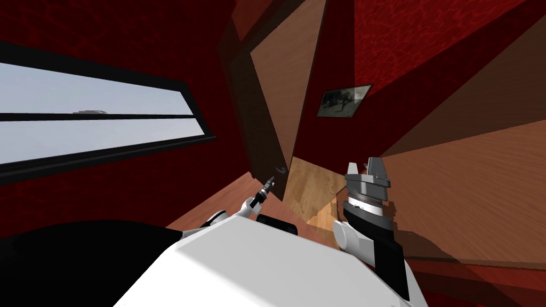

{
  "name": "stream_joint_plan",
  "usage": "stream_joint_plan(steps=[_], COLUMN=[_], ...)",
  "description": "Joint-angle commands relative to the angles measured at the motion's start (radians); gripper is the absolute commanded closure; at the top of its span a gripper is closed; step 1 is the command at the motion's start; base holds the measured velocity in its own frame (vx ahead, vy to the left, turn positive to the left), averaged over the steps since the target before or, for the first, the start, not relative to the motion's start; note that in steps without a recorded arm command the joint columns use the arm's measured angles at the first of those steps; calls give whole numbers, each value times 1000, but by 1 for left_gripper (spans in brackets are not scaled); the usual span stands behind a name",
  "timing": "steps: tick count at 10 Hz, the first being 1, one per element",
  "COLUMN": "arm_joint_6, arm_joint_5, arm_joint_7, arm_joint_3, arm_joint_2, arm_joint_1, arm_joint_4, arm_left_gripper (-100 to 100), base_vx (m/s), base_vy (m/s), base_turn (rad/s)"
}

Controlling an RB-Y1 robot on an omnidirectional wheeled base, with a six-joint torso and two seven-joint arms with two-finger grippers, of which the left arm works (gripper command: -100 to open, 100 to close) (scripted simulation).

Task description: Push the door open

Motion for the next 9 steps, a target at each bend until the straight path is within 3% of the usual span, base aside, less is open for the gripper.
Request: stream_joint_plan(steps=[1, 2, 5, 9], arm_joint_6=[-4, -10, -8, -13], arm_joint_5=[-2, -4, -5, 0], arm_joint_7=[2, 3, 4, -6], arm_joint_3=[-6, -12, -14, -4], arm_joint_2=[-1, -3, -2, -6], arm_joint_1=[-14, -26, -28, -27], arm_joint_4=[28, 56, 60, 69], arm_left_gripper=[-100, -100, -100, -100], base_vx=[46, 62, 29, 163], base_vy=[84, 88, 43, -61], base_turn=[-51, -88, -21, -31])
